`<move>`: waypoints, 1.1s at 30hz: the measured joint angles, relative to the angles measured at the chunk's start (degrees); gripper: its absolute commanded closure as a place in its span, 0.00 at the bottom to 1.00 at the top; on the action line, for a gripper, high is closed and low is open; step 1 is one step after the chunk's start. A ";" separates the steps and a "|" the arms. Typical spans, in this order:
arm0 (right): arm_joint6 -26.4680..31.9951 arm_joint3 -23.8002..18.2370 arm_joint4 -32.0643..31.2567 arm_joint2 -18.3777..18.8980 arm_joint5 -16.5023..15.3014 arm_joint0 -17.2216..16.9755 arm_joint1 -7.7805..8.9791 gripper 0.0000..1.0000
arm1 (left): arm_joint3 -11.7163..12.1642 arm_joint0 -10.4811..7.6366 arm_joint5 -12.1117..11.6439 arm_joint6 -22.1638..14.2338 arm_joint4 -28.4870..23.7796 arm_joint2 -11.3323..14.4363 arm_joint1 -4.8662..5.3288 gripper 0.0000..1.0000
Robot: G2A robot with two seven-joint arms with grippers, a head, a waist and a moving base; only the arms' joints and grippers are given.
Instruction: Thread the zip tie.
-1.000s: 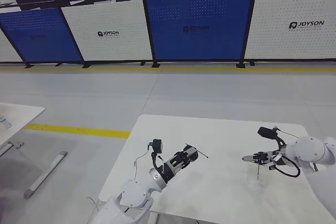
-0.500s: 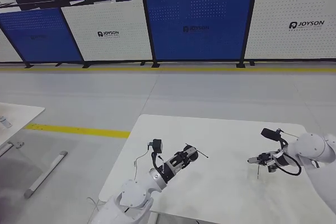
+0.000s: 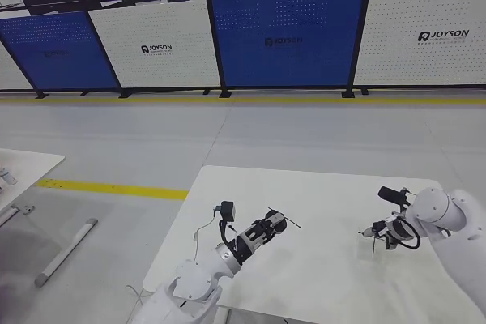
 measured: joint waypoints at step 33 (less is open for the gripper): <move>1.52 7.01 -4.13 -3.45 1.16 2.90 -3.41 0.64 | 0.00 0.00 0.00 0.00 0.00 0.00 0.00 1.00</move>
